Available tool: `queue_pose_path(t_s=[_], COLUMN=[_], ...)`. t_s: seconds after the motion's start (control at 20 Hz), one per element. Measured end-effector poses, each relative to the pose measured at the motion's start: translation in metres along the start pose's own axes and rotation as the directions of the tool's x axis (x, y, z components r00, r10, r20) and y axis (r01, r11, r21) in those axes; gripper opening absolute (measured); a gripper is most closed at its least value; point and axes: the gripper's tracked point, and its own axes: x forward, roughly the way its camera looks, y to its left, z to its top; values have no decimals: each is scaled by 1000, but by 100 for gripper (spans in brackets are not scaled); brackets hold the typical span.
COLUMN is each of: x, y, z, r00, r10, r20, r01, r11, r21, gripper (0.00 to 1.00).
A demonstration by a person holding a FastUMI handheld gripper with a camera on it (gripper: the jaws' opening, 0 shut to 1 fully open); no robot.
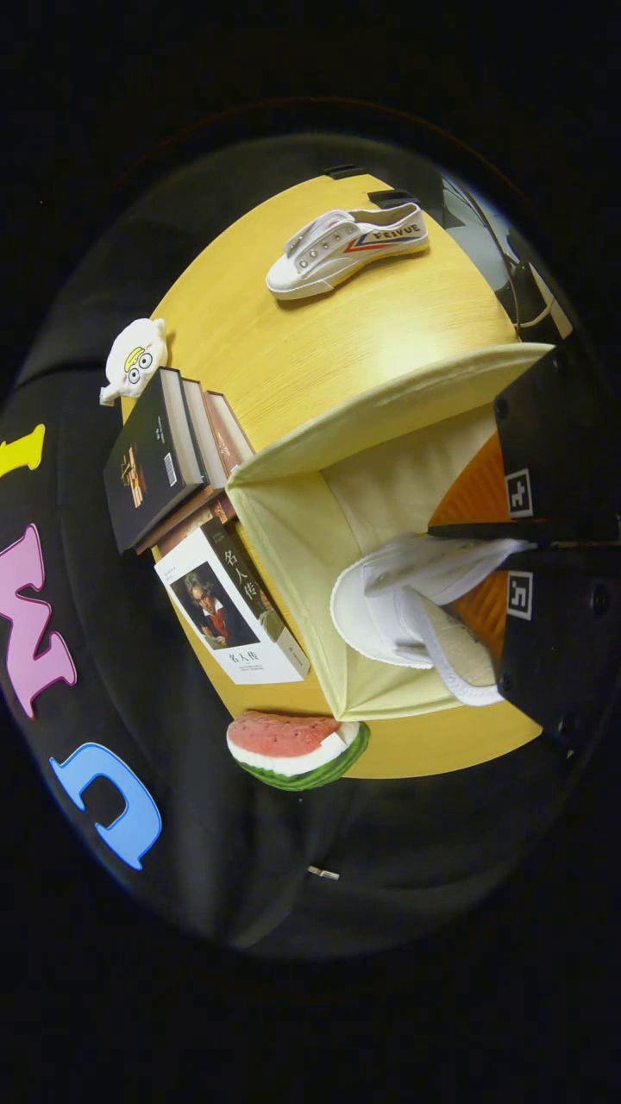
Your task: Open the storage box then place both shoes into the box .Put the left shoe in first, then the right shoe, with the right side of both shoes facing outward in a uniform manner.
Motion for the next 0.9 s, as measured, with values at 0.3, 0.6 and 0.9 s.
queue_pose_path(t_s=[0.3, 0.6, 0.9], x=[10, -17, -60], y=[28, 56, 42], z=[-14, -4, 18], r00=[997, 972, 952], r10=[76, 234, 295], r20=[-13, 6, 80], r01=[-76, -234, -284], r11=[997, 971, 950], r21=[-11, -44, -126], gripper=[19, 99, 99])
